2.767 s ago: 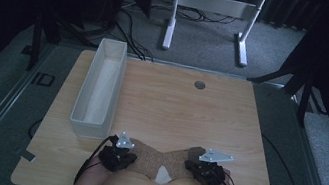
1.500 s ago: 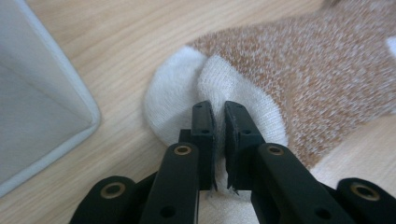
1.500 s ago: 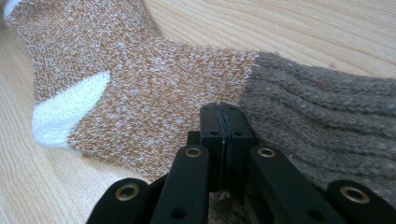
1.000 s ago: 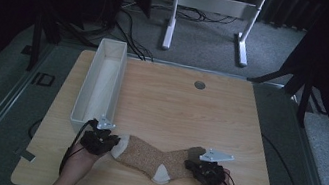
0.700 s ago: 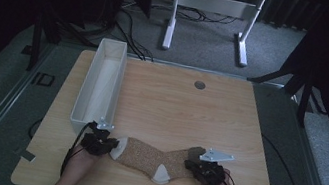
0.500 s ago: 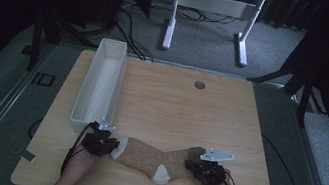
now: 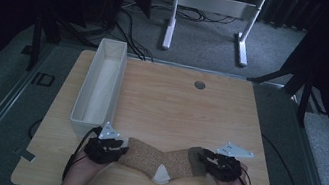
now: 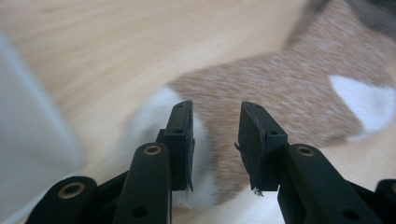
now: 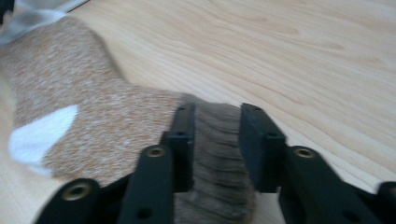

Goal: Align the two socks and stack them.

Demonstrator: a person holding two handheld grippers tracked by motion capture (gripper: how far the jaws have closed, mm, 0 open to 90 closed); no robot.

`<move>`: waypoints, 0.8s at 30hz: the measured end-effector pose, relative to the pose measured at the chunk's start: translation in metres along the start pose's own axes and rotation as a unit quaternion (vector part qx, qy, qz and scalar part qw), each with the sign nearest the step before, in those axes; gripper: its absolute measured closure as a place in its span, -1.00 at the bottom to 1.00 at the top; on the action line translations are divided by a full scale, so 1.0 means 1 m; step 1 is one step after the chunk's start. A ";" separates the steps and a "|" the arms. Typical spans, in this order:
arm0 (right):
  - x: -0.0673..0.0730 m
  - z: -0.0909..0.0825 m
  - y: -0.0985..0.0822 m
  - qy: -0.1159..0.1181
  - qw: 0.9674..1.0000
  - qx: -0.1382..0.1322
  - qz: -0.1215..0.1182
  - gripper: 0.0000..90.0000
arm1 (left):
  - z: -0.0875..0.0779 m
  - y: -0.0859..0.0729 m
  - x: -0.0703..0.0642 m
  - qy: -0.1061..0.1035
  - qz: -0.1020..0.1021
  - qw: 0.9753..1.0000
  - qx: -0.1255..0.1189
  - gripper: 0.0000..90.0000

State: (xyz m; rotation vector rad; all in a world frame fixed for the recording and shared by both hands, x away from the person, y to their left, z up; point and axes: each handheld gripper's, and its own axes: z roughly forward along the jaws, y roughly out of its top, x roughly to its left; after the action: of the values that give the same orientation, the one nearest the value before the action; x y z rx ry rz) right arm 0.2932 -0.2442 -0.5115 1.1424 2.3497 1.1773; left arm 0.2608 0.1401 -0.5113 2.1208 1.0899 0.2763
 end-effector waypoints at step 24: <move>-0.017 0.019 0.001 -0.017 0.999 0.024 0.036 0.69 | 0.020 -0.009 -0.003 -0.019 -0.001 0.999 0.027 0.46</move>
State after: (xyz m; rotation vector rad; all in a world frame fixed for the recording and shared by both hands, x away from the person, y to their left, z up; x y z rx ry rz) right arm 0.3152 -0.2467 -0.5248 1.2615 2.3415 1.1228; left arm 0.2629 0.1310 -0.5317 2.1631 1.0885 0.2062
